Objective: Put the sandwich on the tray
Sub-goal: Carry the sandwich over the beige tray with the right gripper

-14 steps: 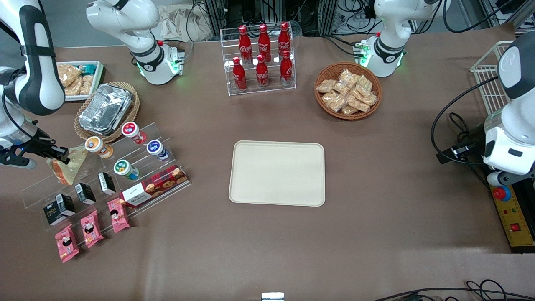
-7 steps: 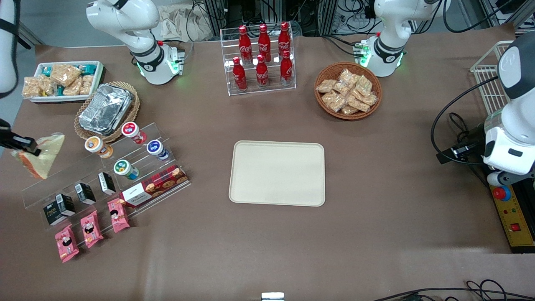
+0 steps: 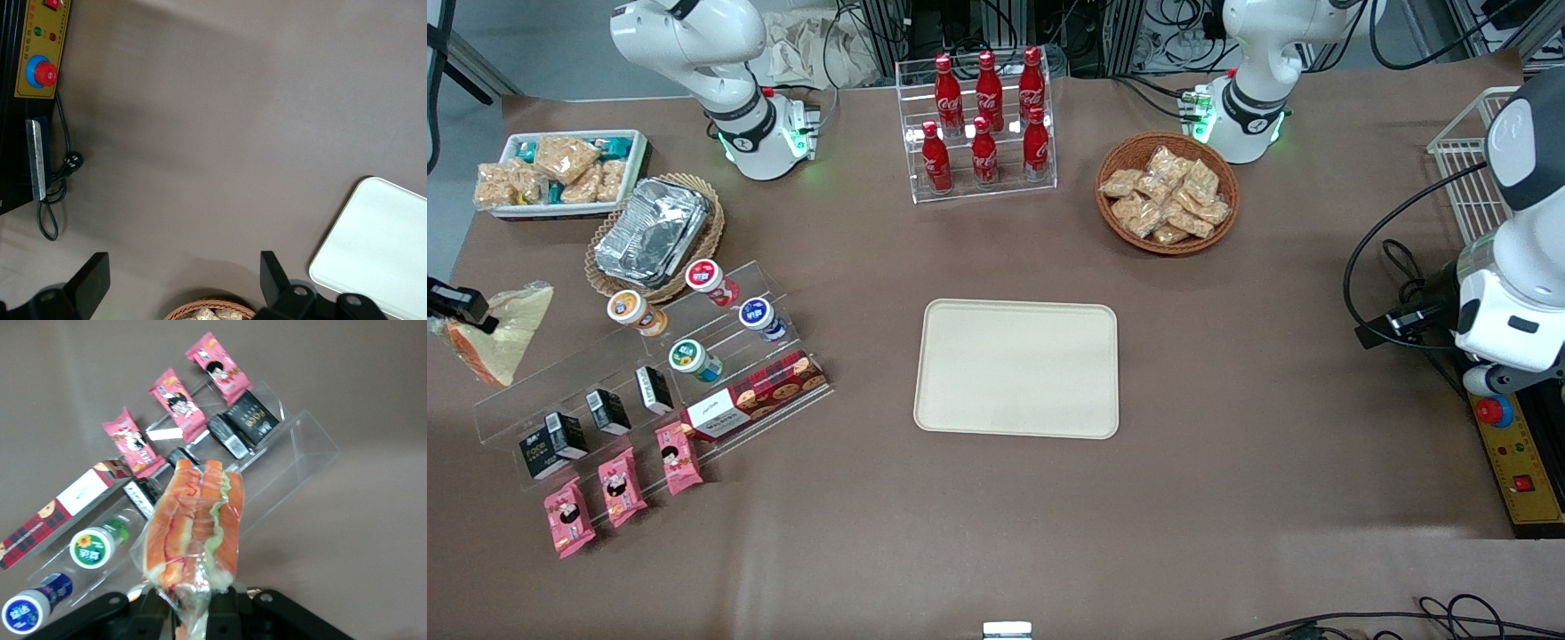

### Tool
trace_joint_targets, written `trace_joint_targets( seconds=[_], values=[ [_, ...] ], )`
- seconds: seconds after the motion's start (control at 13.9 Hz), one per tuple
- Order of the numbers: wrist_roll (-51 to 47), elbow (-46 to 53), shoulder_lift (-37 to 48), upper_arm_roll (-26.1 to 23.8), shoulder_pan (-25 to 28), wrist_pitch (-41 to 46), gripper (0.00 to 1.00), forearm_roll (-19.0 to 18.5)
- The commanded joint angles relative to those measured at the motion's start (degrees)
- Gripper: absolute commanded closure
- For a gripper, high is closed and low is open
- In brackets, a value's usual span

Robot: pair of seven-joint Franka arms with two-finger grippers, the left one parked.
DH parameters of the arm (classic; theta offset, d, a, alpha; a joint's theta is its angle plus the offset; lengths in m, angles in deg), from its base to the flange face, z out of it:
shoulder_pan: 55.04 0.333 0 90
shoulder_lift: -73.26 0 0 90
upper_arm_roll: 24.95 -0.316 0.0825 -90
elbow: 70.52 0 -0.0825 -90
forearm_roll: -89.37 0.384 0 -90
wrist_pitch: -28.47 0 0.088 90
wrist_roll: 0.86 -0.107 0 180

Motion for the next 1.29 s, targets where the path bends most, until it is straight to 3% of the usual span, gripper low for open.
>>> trace_joint_targets(
  seconds=[0.0, 0.36, 0.93, 1.22],
  values=[
    [1.90, 4.00, -1.03, 0.18, 4.59, 1.67, 0.83, -0.68],
    [10.68, 5.32, -2.96, 0.27, 13.82, 1.76, 0.83, -0.78],
    [12.37, 9.97, -11.12, 0.27, 31.66, 1.05, 0.84, -0.60],
    [12.64, 14.63, -16.57, 0.27, 42.03, 0.62, 0.92, -0.51]
  ],
)
